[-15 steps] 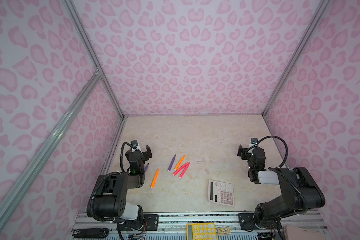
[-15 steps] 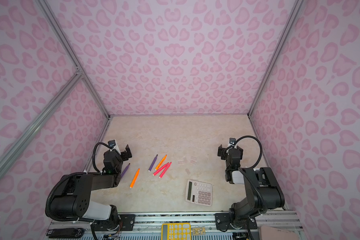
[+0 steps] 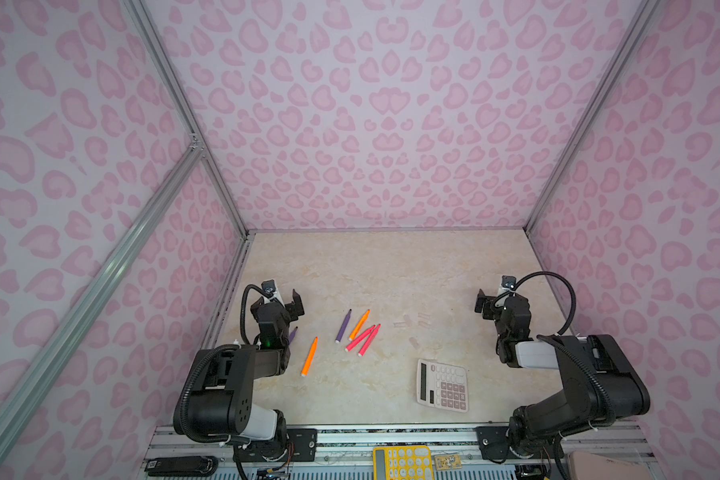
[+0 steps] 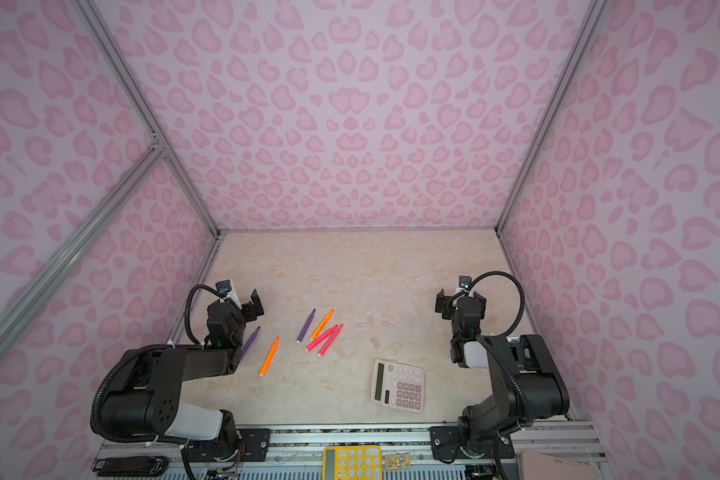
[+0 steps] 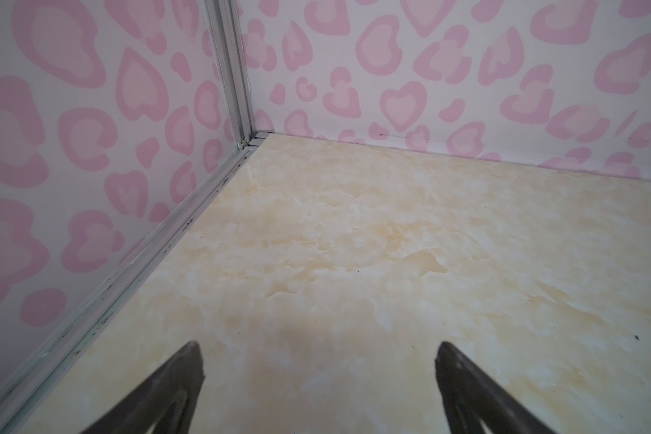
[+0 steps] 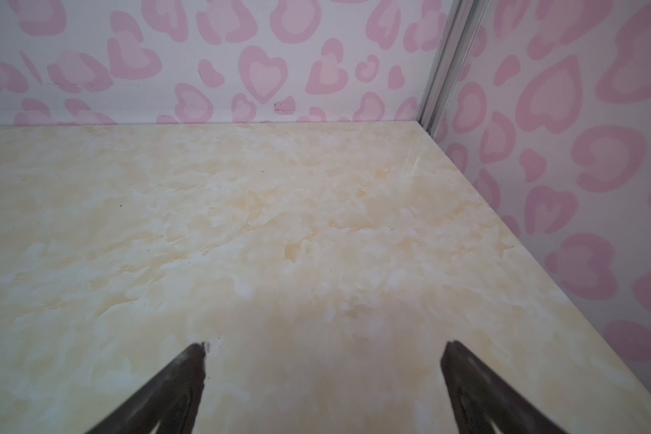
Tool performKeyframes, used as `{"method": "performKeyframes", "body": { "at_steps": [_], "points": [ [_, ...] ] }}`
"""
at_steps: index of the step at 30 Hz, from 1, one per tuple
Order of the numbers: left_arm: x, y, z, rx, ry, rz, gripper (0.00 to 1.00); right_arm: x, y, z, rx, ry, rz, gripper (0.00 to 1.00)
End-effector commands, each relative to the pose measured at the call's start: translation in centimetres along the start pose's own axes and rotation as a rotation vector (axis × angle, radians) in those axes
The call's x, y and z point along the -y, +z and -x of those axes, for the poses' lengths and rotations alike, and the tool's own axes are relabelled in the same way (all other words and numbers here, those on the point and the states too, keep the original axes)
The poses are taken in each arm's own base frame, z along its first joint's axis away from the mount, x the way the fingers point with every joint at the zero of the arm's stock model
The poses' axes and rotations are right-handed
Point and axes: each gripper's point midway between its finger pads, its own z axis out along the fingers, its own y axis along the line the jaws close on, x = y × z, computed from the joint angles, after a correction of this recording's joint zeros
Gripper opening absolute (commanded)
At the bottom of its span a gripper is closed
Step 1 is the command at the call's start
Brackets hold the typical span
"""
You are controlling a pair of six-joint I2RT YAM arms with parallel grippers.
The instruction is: Insert the pens into the pen caps
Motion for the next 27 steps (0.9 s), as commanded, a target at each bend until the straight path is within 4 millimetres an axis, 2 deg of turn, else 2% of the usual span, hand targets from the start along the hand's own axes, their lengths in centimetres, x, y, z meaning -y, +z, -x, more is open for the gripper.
{"method": "performKeyframes", "body": {
  "at_steps": [1, 8, 12, 15, 18, 22, 25, 27],
  "points": [
    [0.0, 0.0, 0.9, 0.039, -0.011, 0.000, 0.98, 0.1, 0.0, 0.5, 0.017, 0.004, -0.009, 0.99],
    [0.0, -0.1, 0.9, 0.042, -0.010, 0.000, 0.98, 0.2, -0.1, 0.5, 0.019, 0.001, -0.009, 0.99],
    [0.3, -0.2, 1.7, 0.035, 0.007, 0.003, 0.98, -0.1, -0.5, 1.4, 0.039, -0.008, 0.001, 0.99],
    [0.4, -1.3, 2.6, 0.045, 0.028, 0.041, 0.98, 1.1, -1.4, 2.2, 0.046, 0.024, -0.060, 0.99],
    [-0.5, -2.4, 3.1, 0.060, -0.011, 0.087, 0.97, 2.0, -2.3, 2.5, 0.039, 0.065, -0.103, 0.99],
    [-1.2, -4.3, 4.6, 0.100, -0.086, 0.099, 0.98, 3.7, -3.2, 2.6, -0.057, 0.137, -0.199, 0.99],
    [-0.5, -6.1, 6.5, 0.148, -0.157, 0.027, 0.98, 2.5, -3.8, 4.2, -0.057, 0.173, -0.115, 0.99],
    [0.8, -7.2, 7.9, 0.150, -0.198, -0.066, 0.98, 1.9, -4.5, 4.7, -0.053, 0.288, -0.079, 0.99]
  ]
}}
